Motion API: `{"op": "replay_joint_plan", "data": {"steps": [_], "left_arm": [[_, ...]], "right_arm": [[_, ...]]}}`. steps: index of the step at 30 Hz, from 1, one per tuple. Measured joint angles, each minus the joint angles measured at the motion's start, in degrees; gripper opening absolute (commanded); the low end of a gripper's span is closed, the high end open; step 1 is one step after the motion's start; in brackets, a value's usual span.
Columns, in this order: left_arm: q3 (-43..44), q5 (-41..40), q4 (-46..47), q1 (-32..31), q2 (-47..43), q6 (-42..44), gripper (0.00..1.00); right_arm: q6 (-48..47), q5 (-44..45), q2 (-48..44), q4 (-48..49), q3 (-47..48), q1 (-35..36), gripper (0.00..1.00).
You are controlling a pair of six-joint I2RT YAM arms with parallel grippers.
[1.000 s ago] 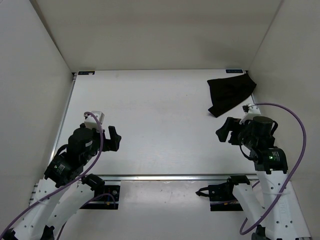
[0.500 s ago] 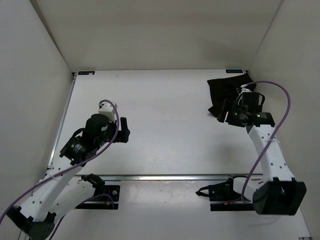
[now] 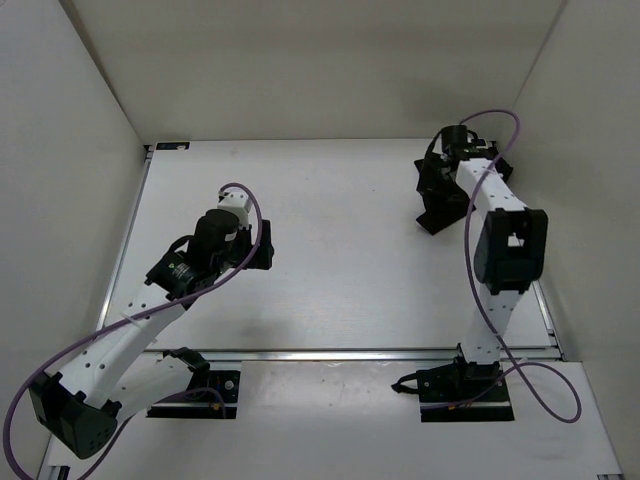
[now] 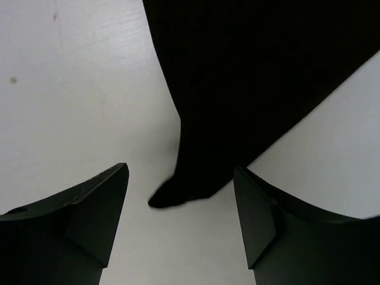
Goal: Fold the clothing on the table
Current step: Grab the skirt from the pile
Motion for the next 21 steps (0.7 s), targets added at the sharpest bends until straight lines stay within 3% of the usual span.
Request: {"op": "replay_joint_plan", "data": {"steps": [2, 5, 10, 11, 12, 13, 17, 21], "left_arm": [[0.02, -0.37, 0.07, -0.20, 0.31, 0.50, 0.99], [0.00, -0.72, 0.31, -0.42, 0.87, 0.96, 0.98], [-0.02, -0.90, 0.59, -0.46, 1.07, 1.20, 0.98], [-0.04, -0.92, 0.70, -0.46, 1.05, 1.18, 0.99], [-0.04, -0.94, 0.79, -0.48, 1.01, 1.20, 0.98], [-0.04, -0.96, 0.87, -0.50, 0.96, 1.20, 0.98], [-0.04, -0.94, 0.85, -0.50, 0.48, 1.16, 0.99], [-0.04, -0.72, 1.22, -0.44, 0.37, 0.96, 0.99]], "right_arm": [[0.09, 2.80, 6.88, -2.84, 7.21, 1.07, 0.57], [0.79, 6.84, 14.56, -6.95, 14.45, 2.36, 0.56], [3.43, 9.55, 17.44, -14.14, 15.52, 3.06, 0.56], [4.00, 9.79, 17.29, -15.04, 15.41, 2.89, 0.39], [4.74, 10.67, 16.98, -16.48, 15.02, 2.45, 0.05], [4.79, 10.71, 16.98, -16.55, 14.99, 2.45, 0.00], [4.74, 10.16, 15.06, -17.09, 11.52, 2.34, 0.00], [2.75, 4.24, 12.68, -18.10, 12.17, 4.07, 0.00]]}}
